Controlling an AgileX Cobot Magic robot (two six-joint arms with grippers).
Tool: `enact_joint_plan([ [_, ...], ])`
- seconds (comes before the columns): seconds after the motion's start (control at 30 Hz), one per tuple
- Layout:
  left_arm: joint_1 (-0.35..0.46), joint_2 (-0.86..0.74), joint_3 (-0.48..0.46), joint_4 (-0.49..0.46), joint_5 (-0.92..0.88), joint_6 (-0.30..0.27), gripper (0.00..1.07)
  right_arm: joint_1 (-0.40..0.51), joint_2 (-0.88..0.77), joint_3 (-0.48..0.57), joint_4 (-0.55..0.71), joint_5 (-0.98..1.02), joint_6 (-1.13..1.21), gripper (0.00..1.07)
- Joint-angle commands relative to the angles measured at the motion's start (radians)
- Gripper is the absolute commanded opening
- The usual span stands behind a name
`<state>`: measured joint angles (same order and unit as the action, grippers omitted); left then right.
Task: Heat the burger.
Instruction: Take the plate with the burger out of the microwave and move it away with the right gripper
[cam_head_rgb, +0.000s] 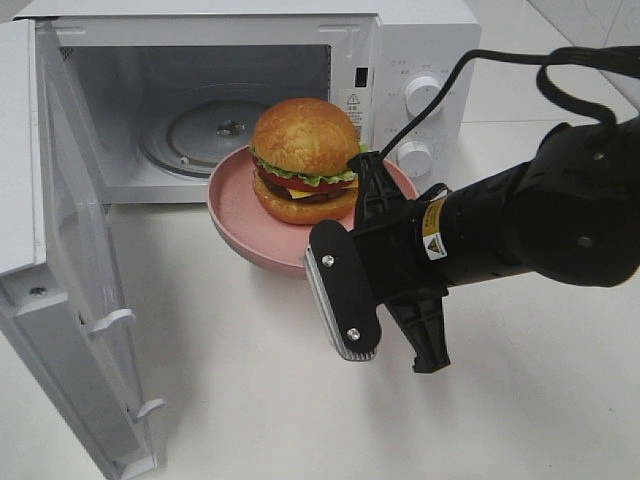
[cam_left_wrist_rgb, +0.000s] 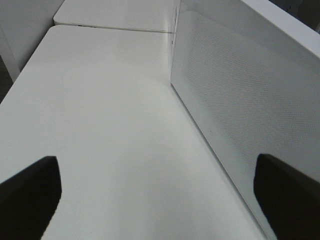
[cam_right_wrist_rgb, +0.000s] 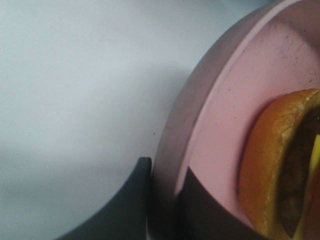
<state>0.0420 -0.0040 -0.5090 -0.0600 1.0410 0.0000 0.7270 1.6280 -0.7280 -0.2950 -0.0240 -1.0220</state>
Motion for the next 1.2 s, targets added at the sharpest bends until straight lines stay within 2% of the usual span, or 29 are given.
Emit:
enact_joint_plan([
  [0.03,0.004,-0.020,0.004,-0.002,-0.005,0.000,1.00,-0.004,-0.060,0.017,-0.010,-0.077,-0.002,0.00],
  [0.27,0.004,-0.020,0.004,-0.002,-0.005,0.000,1.00,-0.004,-0.199,0.115,-0.014,-0.049,-0.002,0.00],
  [0.8,0.004,-0.020,0.004,-0.002,-0.005,0.000,1.00,-0.004,-0.407,0.224,-0.055,0.148,0.066,0.00],
  [1.13,0.004,-0.020,0.004,-0.002,-0.005,0.000,1.00,-0.004,-0.532,0.241,-0.204,0.328,0.288,0.00],
  [1.2,0.004,-0.020,0.004,-0.002,-0.005,0.000,1.00,-0.004,-0.572,0.241,-0.277,0.409,0.395,0.00],
])
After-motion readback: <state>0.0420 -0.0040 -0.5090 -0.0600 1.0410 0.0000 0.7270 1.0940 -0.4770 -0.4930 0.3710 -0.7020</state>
